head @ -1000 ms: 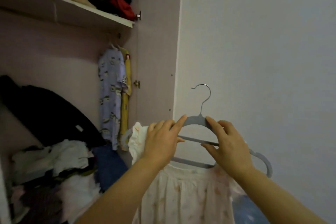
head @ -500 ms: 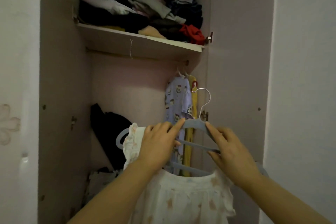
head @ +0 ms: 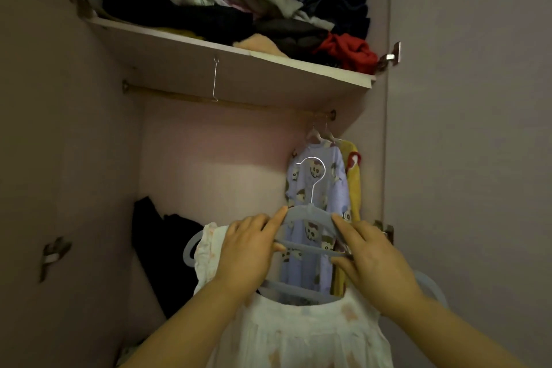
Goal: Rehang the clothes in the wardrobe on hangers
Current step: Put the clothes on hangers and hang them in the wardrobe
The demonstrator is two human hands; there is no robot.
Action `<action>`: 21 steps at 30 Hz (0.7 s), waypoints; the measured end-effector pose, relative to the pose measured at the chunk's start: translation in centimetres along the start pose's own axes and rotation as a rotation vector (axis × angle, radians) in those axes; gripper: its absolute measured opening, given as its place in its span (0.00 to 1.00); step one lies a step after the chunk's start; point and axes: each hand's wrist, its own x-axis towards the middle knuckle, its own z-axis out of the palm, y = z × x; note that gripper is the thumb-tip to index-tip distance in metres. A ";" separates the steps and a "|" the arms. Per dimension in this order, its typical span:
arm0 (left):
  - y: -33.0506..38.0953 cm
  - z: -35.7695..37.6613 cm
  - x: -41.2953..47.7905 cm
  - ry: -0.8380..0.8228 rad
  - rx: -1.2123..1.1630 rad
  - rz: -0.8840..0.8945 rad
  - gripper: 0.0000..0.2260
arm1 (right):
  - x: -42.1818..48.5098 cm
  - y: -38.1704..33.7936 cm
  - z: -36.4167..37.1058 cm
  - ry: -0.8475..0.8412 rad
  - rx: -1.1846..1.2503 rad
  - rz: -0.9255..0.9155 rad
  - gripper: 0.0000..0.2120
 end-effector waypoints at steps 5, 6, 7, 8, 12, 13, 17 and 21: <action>-2.3 5.4 5.6 0.045 0.026 -0.037 0.27 | 6.1 4.2 5.5 0.026 -0.030 -0.048 0.31; -2.7 6.4 6.9 0.061 0.035 -0.048 0.28 | 7.5 5.1 6.5 0.026 -0.034 -0.061 0.31; -3.0 7.3 8.3 0.061 0.049 -0.053 0.28 | 8.9 6.0 7.3 0.020 -0.054 -0.076 0.31; -3.3 8.2 9.8 0.056 0.059 -0.053 0.28 | 10.3 6.8 8.0 0.013 -0.073 -0.090 0.31; -4.4 11.8 14.8 0.120 0.070 -0.068 0.28 | 15.8 10.1 10.3 0.034 -0.115 -0.122 0.30; -4.7 12.5 16.0 0.131 0.062 -0.079 0.27 | 17.1 10.6 10.7 0.041 -0.127 -0.129 0.30; -6.3 16.0 20.4 0.161 -0.004 -0.120 0.28 | 21.9 12.4 12.5 0.036 -0.224 -0.146 0.30; -7.8 19.5 24.3 0.174 -0.095 -0.117 0.30 | 27.0 14.0 13.9 0.061 -0.327 -0.118 0.29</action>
